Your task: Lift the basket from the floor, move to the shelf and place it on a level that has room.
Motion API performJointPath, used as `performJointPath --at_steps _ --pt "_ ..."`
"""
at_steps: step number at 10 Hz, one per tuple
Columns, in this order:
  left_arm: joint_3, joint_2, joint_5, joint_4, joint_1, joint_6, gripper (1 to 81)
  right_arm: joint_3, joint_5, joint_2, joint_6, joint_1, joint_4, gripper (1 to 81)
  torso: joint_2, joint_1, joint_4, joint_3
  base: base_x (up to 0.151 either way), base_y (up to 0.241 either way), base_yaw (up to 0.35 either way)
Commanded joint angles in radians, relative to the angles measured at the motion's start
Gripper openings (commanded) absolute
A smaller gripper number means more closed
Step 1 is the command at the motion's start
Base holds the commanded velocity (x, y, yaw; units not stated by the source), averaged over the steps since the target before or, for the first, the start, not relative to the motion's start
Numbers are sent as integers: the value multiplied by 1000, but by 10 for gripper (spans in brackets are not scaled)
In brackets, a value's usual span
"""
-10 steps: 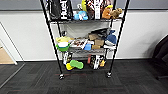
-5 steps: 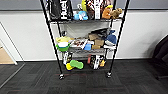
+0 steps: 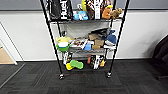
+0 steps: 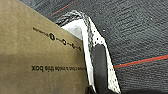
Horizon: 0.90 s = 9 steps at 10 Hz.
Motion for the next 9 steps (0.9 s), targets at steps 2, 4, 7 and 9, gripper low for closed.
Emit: performJointPath --at_steps 2,4,7,9 --pt "13 -35 91 -11 -67 2 10 18 -42 -11 7 96 30 10 0 0 0 0 0 0 0" --pt "16 -43 99 -17 -65 2 10 58 -42 -39 7 88 32 10 102 -65 0 0 0 0 0" --pt "79 -79 99 -37 -79 2 10 153 -39 -105 9 87 56 10 174 -110 0 0 0 0 0" --pt "125 -106 100 -43 -96 0 10 170 -39 -125 9 81 56 10 242 -152 0 -1 0 0 0"
